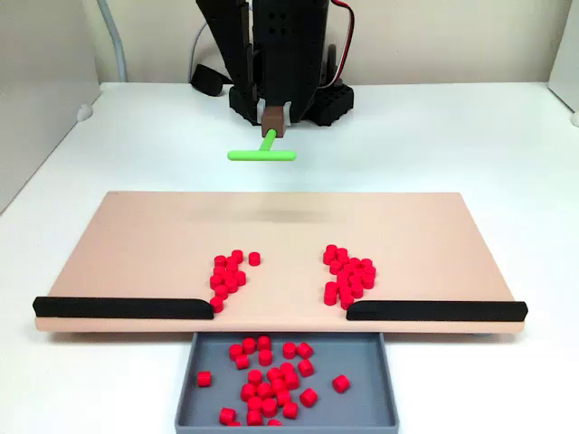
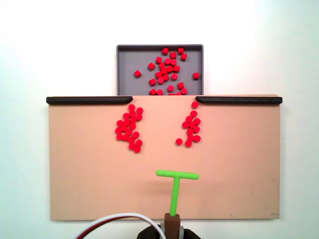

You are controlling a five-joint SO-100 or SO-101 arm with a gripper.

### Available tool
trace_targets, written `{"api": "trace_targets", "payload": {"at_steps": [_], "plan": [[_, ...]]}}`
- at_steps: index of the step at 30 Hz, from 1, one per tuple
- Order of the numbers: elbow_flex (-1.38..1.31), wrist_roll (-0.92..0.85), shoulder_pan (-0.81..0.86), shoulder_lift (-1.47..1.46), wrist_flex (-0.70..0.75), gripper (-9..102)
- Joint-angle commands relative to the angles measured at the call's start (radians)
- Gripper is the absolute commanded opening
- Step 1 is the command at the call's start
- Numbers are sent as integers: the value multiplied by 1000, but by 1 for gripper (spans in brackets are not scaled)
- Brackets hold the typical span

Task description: Push granules from right to the grey container

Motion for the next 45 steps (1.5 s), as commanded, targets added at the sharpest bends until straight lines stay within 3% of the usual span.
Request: {"api": "trace_targets", "payload": {"at_steps": [1,45], "plan": [[-18,-117,-75,-28,-3,0],[-20,-101,-28,-26,-3,0]]}}
